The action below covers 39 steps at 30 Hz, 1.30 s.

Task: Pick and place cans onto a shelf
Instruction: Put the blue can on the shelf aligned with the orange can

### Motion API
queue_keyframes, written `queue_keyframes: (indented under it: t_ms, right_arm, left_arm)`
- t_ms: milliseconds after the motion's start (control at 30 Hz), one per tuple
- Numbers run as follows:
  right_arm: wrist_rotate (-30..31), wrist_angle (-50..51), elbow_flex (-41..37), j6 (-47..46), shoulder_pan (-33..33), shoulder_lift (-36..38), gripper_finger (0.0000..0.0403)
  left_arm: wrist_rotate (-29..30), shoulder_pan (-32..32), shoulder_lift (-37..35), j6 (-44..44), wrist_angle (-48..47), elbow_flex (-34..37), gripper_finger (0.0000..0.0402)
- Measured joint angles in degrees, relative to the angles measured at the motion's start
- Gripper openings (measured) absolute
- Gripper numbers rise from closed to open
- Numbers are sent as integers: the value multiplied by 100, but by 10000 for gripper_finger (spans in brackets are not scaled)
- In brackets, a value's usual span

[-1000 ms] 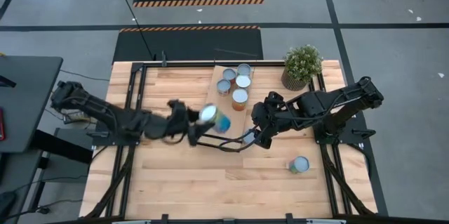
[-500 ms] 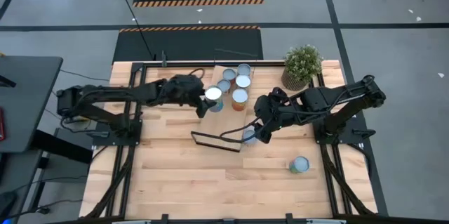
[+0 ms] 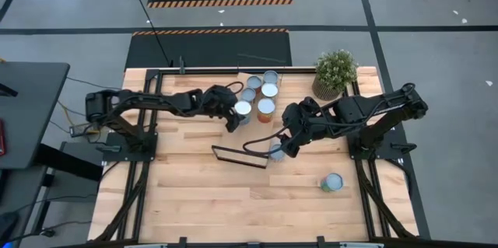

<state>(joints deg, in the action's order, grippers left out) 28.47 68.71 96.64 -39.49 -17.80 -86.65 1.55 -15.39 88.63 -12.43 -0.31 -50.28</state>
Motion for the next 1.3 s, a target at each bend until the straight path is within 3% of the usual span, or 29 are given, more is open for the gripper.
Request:
queue_keyframes:
  t_ms: [967,1300]
  right_arm:
    - [0,30,0,-53,4,0,368]
    - [-1,-18,0,252,4,0,368]
  left_arm:
    - [-515,38,45,-516,-566,-207,315]
    - [-662,91,45,260,-554,-205,315]
